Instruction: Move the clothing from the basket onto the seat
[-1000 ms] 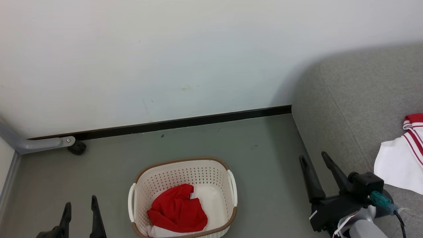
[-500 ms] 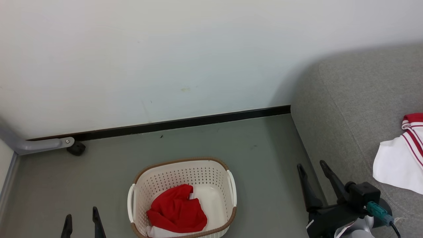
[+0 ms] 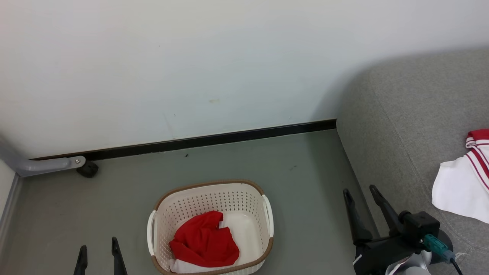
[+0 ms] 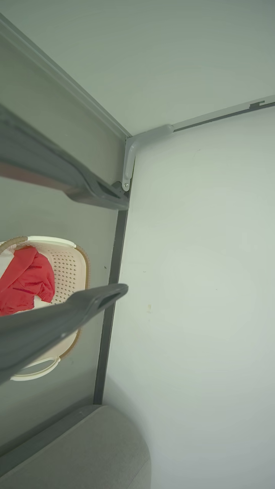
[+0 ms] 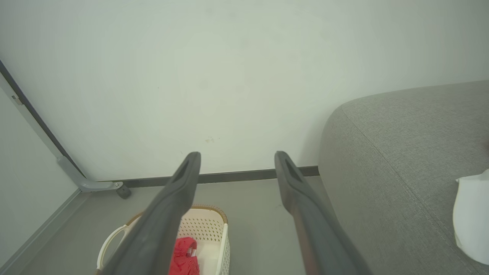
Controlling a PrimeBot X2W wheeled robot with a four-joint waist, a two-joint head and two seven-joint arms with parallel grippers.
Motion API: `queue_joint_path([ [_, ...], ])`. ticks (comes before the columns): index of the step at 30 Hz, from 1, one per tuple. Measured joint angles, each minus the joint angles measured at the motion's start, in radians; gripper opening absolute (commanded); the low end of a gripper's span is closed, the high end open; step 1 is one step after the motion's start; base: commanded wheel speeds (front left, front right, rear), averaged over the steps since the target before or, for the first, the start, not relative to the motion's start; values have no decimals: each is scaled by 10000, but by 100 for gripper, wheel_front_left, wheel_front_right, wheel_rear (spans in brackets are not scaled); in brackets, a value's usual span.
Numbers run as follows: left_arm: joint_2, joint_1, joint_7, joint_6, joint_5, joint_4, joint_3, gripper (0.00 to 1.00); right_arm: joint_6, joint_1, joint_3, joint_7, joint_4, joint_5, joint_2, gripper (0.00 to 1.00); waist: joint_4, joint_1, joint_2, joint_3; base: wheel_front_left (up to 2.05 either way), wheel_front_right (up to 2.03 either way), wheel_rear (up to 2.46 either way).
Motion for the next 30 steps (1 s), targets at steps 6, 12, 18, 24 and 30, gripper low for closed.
queue_joint_path([
  [6, -33, 2, 0, 0, 29, -48, 8, 100, -44, 0, -17, 0, -21, 0, 21, 100, -4, 0, 0, 29, 0, 0, 0],
  [12, -109, 3, 0, 0, 109, -52, -86, 100, -88, 25, -81, 0, -132, 0, 21, 100, 10, 0, 0, 162, 0, 0, 0],
  [18, -104, -10, 0, -63, 107, 48, -102, 100, -88, 24, -130, 0, -215, 2, 21, 100, 26, 0, 0, 471, 0, 0, 0],
  [24, -125, -82, 0, -198, 111, 146, -353, 100, -90, -21, -251, 0, -234, 6, -12, 100, 39, 0, 0, 927, 0, 0, 0],
  [30, -155, -486, 0, -376, 125, 249, -594, 100, -113, -71, -309, 0, -255, 6, -56, 100, 64, 1, 0, 1506, 0, 0, 0],
])
